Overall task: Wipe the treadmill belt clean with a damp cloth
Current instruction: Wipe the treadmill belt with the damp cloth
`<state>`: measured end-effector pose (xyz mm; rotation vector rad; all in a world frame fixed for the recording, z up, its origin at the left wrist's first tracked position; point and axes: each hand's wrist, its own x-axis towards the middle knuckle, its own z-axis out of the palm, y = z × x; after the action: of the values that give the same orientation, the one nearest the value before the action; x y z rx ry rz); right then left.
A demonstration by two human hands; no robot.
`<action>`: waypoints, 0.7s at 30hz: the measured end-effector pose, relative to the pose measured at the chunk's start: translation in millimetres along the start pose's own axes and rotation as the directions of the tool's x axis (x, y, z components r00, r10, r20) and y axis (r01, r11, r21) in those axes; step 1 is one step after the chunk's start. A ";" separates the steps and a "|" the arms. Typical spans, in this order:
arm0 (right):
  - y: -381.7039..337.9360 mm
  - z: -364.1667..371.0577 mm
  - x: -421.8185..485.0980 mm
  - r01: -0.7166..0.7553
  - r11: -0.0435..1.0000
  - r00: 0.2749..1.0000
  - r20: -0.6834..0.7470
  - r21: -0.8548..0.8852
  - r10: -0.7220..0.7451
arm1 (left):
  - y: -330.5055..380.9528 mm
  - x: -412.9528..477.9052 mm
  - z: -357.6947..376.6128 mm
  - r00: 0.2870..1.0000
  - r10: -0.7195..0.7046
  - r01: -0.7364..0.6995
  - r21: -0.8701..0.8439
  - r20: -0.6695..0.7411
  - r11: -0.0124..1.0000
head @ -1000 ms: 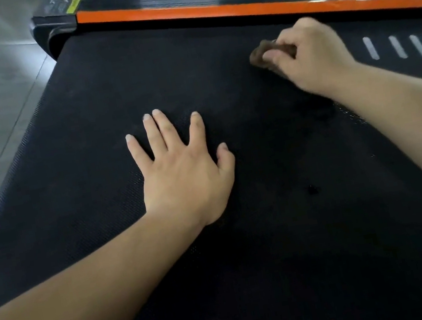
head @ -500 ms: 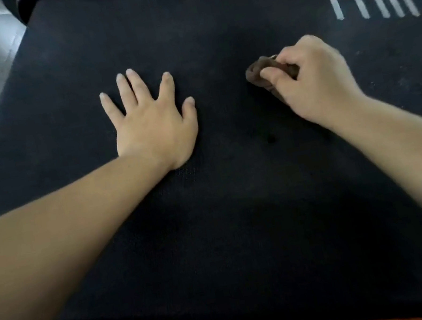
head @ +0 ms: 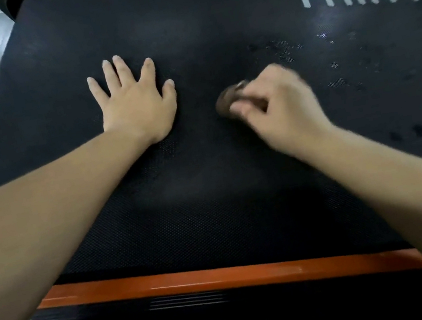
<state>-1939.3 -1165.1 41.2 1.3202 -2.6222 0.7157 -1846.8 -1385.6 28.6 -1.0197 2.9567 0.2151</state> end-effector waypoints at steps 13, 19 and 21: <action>5.4 -7.8 -27.5 0.023 0.999 1.000 -0.009 -0.021 -0.024 | 30.7 -26.9 1.5 0.980 0.191 -0.198 -0.168 -0.060 0.966; 28.9 -14.7 -0.5 0.205 0.976 0.978 0.055 -0.074 -0.201 | 39.5 -24.8 6.2 0.994 0.108 -0.106 -0.134 0.004 0.985; 58.8 -15.5 42.7 -0.039 0.990 0.998 -0.062 -0.132 0.031 | 41.8 -27.0 7.4 0.992 0.119 -0.116 -0.066 0.030 0.991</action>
<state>-2013.1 -1159.2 47.1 1.2007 -2.6011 0.5644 -1851.5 -1335.6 27.9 -0.8387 2.9994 0.3268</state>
